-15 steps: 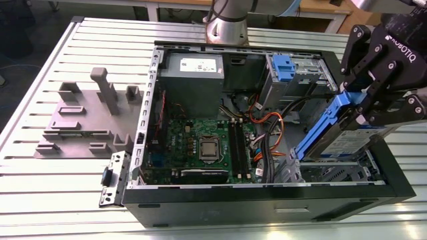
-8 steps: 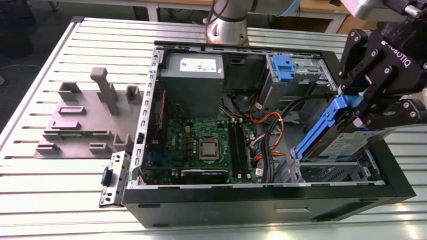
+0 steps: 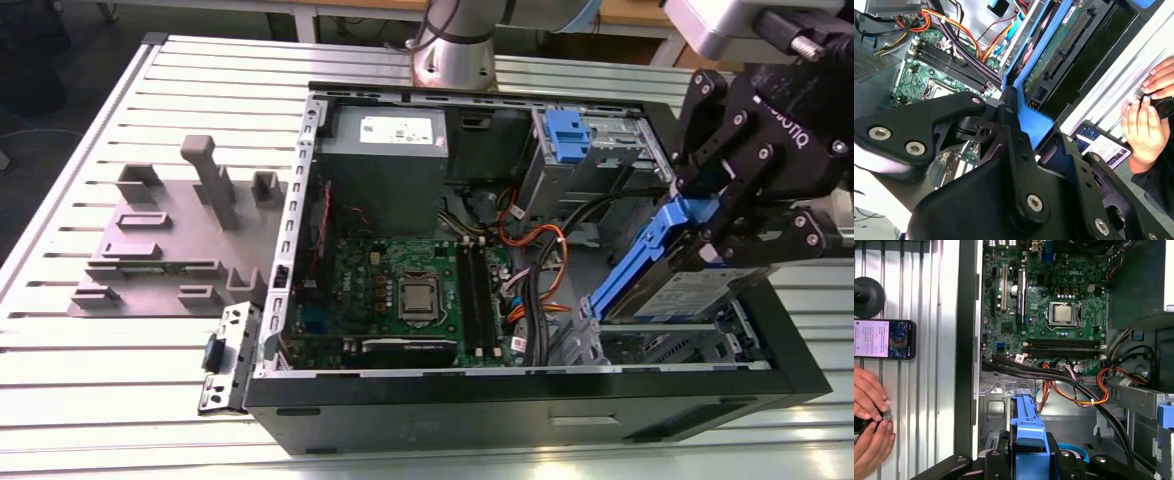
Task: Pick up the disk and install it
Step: 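Insert the disk into the insertion slot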
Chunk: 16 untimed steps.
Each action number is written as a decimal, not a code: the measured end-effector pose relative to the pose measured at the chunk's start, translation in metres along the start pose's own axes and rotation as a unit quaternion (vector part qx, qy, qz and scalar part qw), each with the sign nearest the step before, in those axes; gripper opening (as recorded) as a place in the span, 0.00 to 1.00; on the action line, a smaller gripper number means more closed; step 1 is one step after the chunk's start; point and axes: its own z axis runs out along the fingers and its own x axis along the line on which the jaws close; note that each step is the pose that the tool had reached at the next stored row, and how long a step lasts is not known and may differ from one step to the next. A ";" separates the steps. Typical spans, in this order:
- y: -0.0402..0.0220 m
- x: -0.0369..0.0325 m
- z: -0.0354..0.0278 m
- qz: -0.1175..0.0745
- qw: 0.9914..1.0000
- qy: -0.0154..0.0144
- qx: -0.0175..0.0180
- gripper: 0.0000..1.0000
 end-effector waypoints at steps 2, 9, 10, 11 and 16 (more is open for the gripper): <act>0.0000 0.0002 0.0018 0.000 1.000 0.000 0.000 0.36; 0.0000 0.0011 0.0085 0.000 1.000 0.000 0.000 0.36; 0.0000 0.0012 0.0096 0.000 1.000 0.000 0.000 0.36; 0.0000 0.0013 0.0107 0.000 1.000 0.000 0.000 0.36; 0.0000 0.0019 0.0161 0.000 1.000 0.000 0.000 0.36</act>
